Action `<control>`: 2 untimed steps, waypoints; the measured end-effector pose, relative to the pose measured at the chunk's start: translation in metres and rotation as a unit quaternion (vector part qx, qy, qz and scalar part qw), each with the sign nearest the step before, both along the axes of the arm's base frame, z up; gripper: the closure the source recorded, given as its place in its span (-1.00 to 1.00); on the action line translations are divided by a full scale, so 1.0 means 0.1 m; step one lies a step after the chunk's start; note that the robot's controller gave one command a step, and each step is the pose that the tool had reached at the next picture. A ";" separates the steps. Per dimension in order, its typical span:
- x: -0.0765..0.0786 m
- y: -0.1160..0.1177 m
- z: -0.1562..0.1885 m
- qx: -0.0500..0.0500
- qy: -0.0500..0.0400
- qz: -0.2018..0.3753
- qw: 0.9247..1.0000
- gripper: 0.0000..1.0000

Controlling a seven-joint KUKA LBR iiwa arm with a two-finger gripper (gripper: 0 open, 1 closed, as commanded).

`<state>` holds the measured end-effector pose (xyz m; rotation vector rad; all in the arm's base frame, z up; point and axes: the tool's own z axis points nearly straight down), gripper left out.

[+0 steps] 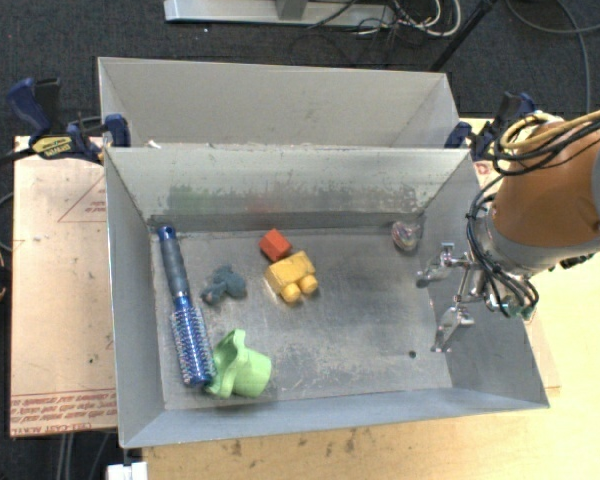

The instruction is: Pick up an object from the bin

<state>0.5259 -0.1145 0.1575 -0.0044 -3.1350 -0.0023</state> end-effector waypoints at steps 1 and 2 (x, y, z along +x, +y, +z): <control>0.78 1.01 -0.83 -0.002 -0.005 -0.072 0.997 -1.00; 1.04 2.03 -0.57 0.001 -0.006 0.038 0.999 -1.00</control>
Offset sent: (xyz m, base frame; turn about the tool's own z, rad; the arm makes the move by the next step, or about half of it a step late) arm 0.0746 0.0991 -0.0875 0.1505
